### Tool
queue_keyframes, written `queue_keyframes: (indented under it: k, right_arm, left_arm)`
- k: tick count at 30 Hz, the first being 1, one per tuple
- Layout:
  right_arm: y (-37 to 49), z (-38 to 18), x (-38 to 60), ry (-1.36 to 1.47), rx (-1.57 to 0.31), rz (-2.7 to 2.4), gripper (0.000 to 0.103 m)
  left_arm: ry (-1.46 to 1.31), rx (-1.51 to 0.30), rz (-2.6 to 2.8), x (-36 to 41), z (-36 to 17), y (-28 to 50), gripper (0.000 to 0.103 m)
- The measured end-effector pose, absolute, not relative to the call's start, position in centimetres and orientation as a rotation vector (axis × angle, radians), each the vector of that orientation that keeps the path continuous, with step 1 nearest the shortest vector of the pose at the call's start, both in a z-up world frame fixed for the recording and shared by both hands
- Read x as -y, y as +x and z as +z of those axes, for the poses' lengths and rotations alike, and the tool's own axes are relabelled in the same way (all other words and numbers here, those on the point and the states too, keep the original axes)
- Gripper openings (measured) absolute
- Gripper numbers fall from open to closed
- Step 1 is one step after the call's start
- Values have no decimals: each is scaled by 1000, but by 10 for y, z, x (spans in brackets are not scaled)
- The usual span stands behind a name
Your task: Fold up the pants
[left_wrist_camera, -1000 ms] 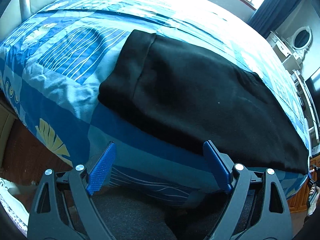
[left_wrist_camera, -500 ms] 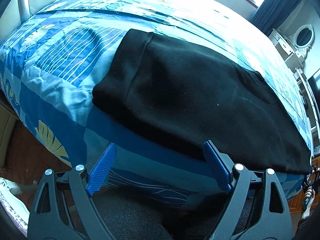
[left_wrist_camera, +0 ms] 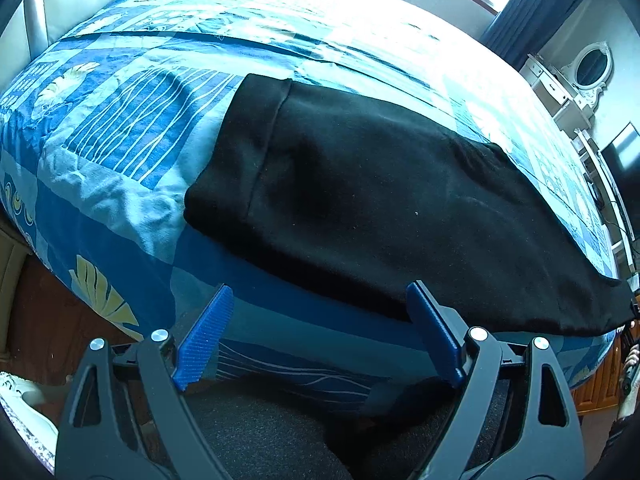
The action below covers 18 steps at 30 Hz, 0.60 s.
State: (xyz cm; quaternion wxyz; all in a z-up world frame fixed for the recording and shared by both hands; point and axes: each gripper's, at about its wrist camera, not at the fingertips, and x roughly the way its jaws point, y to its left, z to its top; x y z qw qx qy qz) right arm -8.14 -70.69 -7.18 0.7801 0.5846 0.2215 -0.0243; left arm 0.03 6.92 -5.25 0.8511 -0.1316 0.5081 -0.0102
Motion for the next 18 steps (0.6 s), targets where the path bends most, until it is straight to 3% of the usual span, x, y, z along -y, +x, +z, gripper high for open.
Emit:
queue_keyframes:
  k: [10, 18]
  right_arm:
    - [-17, 20, 570, 1061, -518, 226, 24]
    - [34, 7, 443, 881, -707, 362, 24]
  left_arm:
    - [-277, -1032, -96, -55, -33, -3, 88]
    - [-226, -1051, -166, -24, -34, -9, 88]
